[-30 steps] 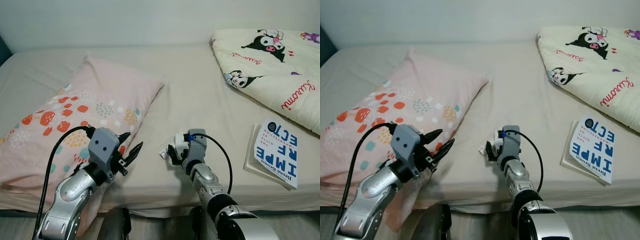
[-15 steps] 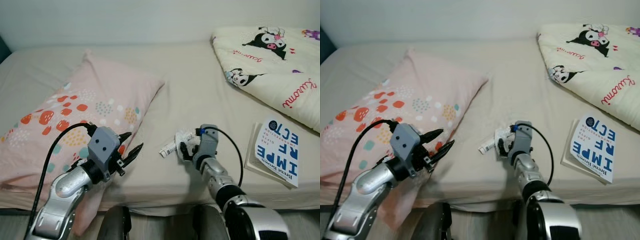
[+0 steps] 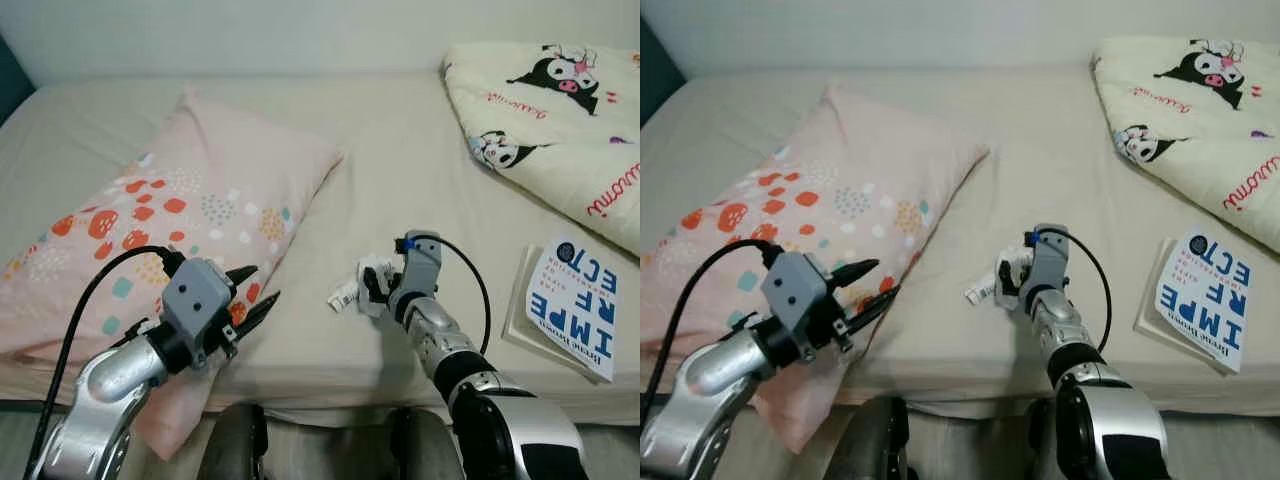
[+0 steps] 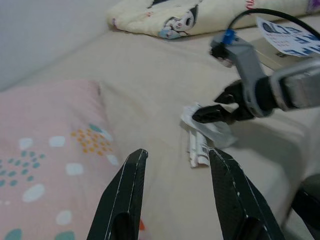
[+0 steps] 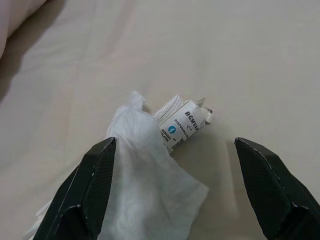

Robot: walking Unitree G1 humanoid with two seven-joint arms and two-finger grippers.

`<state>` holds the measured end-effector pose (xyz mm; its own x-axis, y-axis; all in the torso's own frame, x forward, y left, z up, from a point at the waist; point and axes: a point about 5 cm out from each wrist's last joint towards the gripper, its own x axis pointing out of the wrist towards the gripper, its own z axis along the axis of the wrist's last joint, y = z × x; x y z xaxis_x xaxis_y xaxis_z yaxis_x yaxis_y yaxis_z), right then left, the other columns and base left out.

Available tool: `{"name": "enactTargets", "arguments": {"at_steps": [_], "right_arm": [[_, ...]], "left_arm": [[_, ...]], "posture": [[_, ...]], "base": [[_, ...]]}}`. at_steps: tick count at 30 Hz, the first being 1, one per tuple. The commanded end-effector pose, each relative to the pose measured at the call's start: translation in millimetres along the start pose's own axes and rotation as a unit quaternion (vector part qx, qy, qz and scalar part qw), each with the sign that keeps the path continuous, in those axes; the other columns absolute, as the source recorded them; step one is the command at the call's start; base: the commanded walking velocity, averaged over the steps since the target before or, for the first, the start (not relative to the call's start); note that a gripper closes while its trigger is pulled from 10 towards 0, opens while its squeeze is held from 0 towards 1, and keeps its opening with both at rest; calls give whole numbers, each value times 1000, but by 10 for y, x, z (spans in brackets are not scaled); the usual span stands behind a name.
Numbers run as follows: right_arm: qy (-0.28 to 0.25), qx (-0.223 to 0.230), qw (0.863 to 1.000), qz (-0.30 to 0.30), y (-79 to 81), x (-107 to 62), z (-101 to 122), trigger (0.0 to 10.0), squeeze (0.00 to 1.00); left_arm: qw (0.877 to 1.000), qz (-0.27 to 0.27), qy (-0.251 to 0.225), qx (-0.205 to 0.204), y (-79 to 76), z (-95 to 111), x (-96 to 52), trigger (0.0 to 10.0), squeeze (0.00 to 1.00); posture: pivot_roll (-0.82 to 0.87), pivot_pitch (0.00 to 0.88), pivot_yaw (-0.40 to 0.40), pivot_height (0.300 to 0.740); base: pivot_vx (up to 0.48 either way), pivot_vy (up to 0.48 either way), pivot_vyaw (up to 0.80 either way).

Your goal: Clean up the room

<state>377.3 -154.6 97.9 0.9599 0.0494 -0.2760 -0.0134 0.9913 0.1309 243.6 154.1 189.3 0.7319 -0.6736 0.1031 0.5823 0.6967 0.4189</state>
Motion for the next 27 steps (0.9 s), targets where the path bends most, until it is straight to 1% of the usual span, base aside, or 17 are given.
{"name": "enactTargets", "arguments": {"at_steps": [1,7,10,14,17,18,19,20,21,22,23,24,27], "right_arm": [[9,-2,1000,7,31,3,-21,10000,0],[13,-6,1000,10,46,10,-10,10000,0],[34,-1,999,-2,10,15,-16,10000,0],[37,4,999,-5,-10,18,1,10000,0],[47,-4,999,-5,-28,16,-8,10000,0],[52,-8,999,-5,-38,14,-19,9412,0],[52,-8,999,-5,-38,14,-19,9412,0],[54,-10,998,-6,-46,12,-24,7176,0],[54,-10,998,-6,-46,12,-24,7176,0],[55,-11,998,-7,-51,11,-25,4863,0],[55,-10,998,-9,-61,9,-29,1451,0],[55,-10,998,-11,-70,7,-33,0,0],[55,-9,998,-12,-77,6,-36,0,0]], "left_arm": [[1000,-21,6,0,-52,7,-34,10000,0],[1000,-27,9,2,-60,26,-64,10000,0],[999,-37,16,8,-56,24,-98,10000,0],[999,-39,18,9,-48,31,-112,10000,0],[999,-43,22,12,-40,33,-125,10000,0],[999,-45,23,14,-39,32,-130,10000,0],[999,-45,23,14,-39,32,-130,10000,0],[999,-46,24,14,-37,33,-133,10000,0],[999,-46,24,14,-37,33,-133,10000,0],[999,-46,25,15,-37,33,-136,10000,0],[999,-46,26,15,-35,34,-140,10000,0],[998,-46,27,16,-33,34,-145,10000,0],[998,-47,27,17,-33,33,-148,10000,0]], "posture": [[336,284,32,593],[352,283,34,593],[367,289,42,593],[370,291,43,593],[373,293,44,593],[374,295,44,593],[374,295,44,593],[375,295,45,593],[375,295,45,593],[375,296,45,593],[377,295,46,593],[378,295,46,593],[378,295,46,593]], "base": [[0,0,0],[0,0,0],[0,0,0],[0,0,0],[0,0,0],[0,0,0],[0,0,0],[0,0,0],[0,0,0],[0,0,0],[0,0,0],[0,0,0],[0,0,0]]}}
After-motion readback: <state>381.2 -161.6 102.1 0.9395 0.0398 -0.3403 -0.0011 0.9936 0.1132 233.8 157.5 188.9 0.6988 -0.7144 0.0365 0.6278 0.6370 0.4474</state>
